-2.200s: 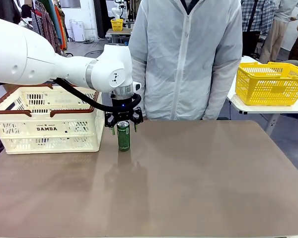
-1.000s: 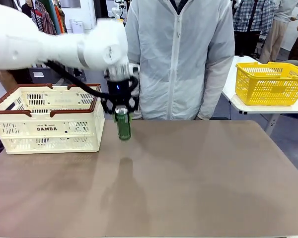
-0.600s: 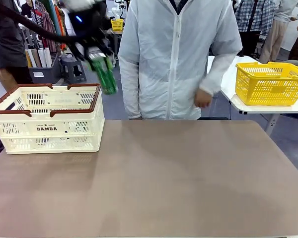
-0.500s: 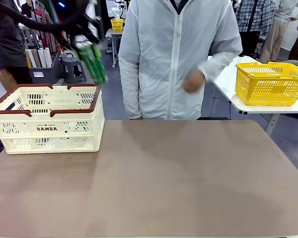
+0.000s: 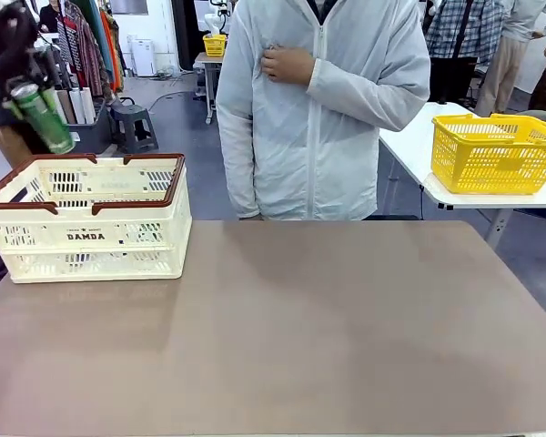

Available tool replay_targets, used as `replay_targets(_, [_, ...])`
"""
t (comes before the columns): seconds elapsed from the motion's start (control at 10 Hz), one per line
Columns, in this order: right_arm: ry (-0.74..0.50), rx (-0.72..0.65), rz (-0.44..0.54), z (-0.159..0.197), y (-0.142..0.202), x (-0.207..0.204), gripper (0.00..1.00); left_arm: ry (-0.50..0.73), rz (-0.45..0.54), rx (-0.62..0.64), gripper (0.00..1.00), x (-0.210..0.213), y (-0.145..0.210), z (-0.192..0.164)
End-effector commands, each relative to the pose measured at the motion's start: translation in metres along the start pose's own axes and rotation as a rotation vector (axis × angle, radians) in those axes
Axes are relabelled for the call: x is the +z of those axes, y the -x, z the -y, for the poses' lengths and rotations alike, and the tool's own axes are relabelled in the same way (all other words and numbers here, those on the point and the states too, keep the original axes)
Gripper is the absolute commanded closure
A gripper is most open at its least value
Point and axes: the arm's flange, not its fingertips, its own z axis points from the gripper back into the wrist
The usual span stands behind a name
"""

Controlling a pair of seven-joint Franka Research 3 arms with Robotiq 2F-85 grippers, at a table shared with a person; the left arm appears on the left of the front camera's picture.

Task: Place the drinks into the Shopping basket.
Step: Pick up one drink and place it into the Shopping basket.

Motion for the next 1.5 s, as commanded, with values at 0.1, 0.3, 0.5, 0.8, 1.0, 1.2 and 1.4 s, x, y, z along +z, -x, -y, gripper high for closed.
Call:
replay_targets(0.1, [0.008,-0.017,-0.015,-0.006,0.0,0.004,0.0,0.035,-0.057,0.024,1.0,-0.032,0.002,-0.021])
replay_targets(0.3, [0.008,-0.017,-0.015,-0.006,0.0,0.004,0.0,-0.009,-0.031,0.047,1.0,-0.034,-0.006,-0.028])
replay_targets(0.5, [0.008,-0.017,-0.015,-0.006,0.0,0.004,0.0,-0.009,-0.031,0.047,1.0,-0.034,-0.006,-0.028])
replay_targets(0.8, [0.008,-0.017,-0.015,-0.006,0.0,0.004,0.0,-0.085,-0.08,-0.032,1.0,-0.066,-0.014,-0.021])
replay_targets(1.0, [0.008,-0.017,-0.015,-0.006,0.0,0.004,0.0,-0.139,-0.101,-0.07,1.0,-0.101,-0.028,-0.024])
replay_targets(1.2, [0.008,-0.017,-0.015,-0.006,0.0,0.004,0.0,-0.178,-0.156,-0.076,1.0,-0.132,-0.028,-0.027])
replay_targets(1.4, [0.008,-0.017,-0.015,-0.006,0.0,0.004,0.0,-0.217,-0.173,-0.067,1.0,-0.162,-0.031,-0.031])
